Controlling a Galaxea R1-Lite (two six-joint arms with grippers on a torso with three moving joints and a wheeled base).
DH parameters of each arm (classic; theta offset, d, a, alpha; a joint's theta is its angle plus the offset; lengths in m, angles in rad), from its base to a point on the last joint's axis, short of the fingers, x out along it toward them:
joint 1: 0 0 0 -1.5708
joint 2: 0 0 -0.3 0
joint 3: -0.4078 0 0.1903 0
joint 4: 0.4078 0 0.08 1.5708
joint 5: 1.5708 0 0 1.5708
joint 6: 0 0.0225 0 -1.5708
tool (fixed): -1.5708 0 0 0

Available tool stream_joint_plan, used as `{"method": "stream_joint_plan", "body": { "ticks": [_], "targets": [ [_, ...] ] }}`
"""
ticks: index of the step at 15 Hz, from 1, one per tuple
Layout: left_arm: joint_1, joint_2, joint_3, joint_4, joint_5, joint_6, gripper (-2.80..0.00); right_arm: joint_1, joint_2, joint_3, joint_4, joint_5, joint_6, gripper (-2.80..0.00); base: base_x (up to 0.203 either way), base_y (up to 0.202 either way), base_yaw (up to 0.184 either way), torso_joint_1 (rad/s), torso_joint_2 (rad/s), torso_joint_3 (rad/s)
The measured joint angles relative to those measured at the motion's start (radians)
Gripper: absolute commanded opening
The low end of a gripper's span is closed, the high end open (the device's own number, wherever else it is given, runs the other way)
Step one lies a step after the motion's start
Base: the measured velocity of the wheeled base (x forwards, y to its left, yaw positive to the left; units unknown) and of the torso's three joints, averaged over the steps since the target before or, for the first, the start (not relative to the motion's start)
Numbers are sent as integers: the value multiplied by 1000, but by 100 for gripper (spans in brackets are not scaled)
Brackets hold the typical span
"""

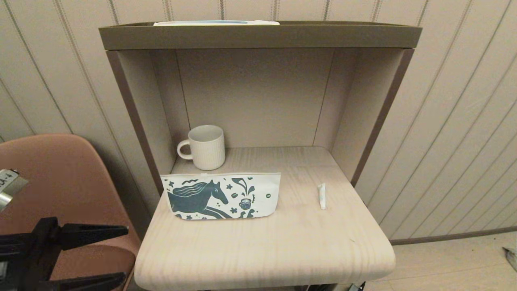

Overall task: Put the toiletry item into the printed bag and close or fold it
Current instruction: Pick up the storage bag

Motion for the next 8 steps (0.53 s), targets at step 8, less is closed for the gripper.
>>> {"method": "stream_joint_plan", "body": {
  "ticks": [8],
  "targets": [
    [1,285,-155,-8,4,111,0,-2,0,0,0,-1,0,-280,0,0,0,0,0,0]
  ]
}}
